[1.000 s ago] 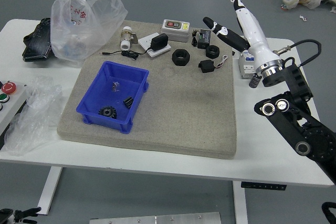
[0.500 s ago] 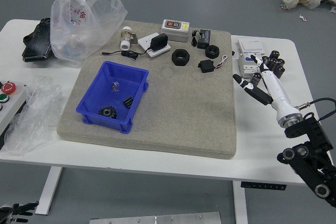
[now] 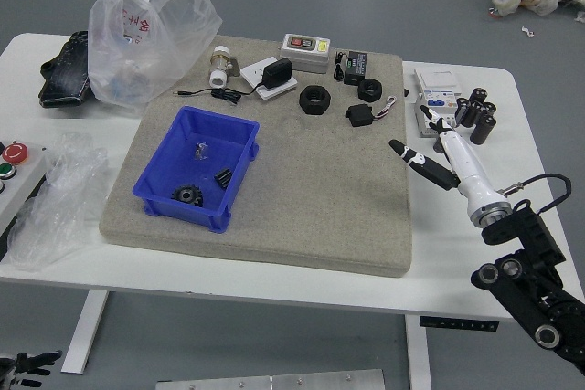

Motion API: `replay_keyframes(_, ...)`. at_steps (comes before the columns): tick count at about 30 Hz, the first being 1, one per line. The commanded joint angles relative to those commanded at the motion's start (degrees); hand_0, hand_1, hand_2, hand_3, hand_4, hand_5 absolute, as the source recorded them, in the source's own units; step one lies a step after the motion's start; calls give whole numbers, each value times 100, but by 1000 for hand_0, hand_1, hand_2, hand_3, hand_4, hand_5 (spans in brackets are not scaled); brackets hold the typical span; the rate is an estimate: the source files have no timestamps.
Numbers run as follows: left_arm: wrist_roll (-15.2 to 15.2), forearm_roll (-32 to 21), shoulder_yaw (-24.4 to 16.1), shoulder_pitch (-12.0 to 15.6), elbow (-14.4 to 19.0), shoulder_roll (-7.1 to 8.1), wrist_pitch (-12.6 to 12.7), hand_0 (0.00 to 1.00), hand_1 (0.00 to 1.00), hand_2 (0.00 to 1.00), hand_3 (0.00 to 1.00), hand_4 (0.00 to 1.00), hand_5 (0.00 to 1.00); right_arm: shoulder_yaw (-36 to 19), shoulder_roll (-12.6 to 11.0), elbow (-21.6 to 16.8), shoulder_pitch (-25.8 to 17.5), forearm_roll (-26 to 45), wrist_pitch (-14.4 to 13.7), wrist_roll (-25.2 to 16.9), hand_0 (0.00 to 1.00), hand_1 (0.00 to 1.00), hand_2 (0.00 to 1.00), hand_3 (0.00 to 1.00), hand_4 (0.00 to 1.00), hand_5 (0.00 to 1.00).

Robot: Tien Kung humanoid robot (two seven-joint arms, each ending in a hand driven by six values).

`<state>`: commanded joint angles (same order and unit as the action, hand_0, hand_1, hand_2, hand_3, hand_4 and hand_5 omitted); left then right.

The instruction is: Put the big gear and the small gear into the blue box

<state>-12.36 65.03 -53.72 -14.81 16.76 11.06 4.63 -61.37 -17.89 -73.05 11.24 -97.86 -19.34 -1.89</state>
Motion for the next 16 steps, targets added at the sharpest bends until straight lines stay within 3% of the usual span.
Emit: replay_keyframes(16, -14, -142, 49, 85, 4, 74, -19, 652, 644, 629, 609, 712, 517, -23, 73, -16, -37, 55, -37, -99, 998, 941, 985, 998, 998, 914)
